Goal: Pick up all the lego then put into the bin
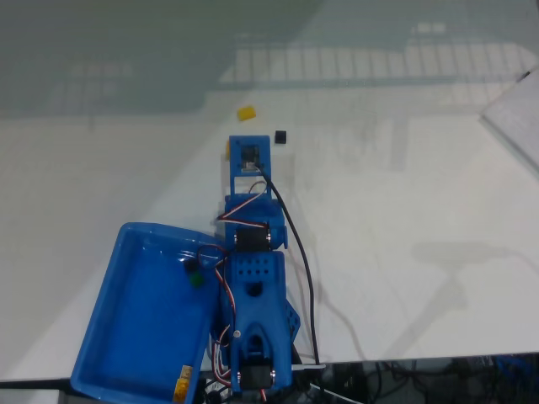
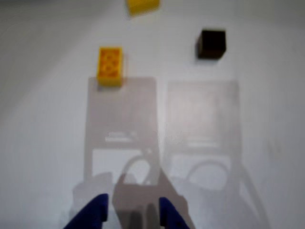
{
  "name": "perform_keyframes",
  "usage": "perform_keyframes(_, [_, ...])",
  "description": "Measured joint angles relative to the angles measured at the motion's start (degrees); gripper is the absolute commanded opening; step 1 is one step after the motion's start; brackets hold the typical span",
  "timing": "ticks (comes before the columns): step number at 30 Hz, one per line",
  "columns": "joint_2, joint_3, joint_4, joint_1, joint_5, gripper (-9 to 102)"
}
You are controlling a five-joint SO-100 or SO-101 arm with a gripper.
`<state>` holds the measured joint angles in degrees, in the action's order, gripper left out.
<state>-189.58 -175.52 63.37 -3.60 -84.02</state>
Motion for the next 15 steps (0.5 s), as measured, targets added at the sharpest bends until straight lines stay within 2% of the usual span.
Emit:
perform_keyframes(7, [3.6, 0.2, -15.9, 0.7, 1.8, 21])
perform_keyframes(15, [32.6, 11.9, -31.0, 5.0, 6.5, 20])
